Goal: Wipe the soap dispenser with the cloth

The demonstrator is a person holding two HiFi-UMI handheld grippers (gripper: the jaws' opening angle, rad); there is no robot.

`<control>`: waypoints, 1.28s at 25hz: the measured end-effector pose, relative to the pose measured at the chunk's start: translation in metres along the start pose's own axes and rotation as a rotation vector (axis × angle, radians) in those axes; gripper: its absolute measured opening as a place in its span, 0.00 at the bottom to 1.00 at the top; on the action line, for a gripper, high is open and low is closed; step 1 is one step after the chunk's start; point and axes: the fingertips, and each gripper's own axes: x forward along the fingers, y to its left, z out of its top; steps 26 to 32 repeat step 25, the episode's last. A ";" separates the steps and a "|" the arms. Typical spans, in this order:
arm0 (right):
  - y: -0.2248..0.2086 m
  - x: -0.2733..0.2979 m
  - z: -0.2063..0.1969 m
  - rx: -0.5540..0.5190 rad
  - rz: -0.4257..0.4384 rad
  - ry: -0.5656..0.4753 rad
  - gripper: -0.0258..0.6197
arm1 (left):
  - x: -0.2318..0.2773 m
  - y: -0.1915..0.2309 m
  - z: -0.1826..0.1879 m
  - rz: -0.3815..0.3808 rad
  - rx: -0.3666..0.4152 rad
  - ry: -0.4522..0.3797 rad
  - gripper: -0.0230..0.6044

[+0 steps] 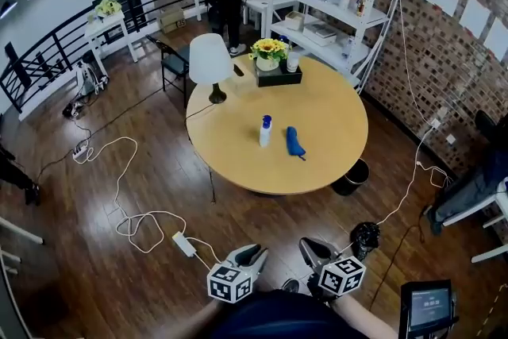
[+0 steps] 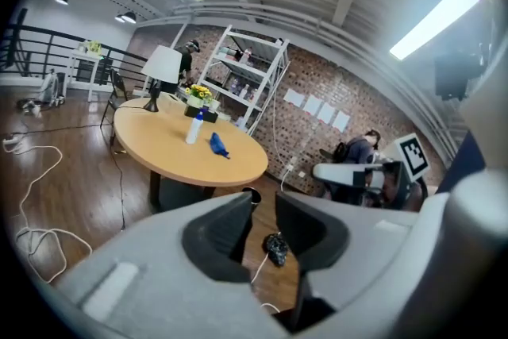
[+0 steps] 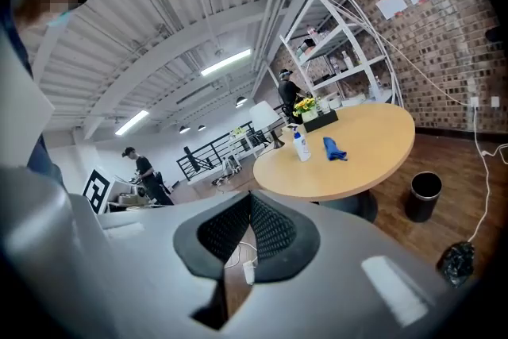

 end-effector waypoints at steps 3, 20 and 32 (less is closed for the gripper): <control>-0.002 -0.012 -0.005 -0.029 0.005 0.012 0.06 | 0.011 -0.018 -0.002 -0.014 -0.002 0.017 0.19; 0.020 -0.012 -0.036 -0.151 0.018 0.090 0.05 | -0.011 -0.011 -0.020 0.045 -0.050 0.037 0.19; 0.024 -0.013 -0.031 -0.175 0.007 0.074 0.05 | -0.013 -0.010 -0.015 0.038 -0.042 0.020 0.19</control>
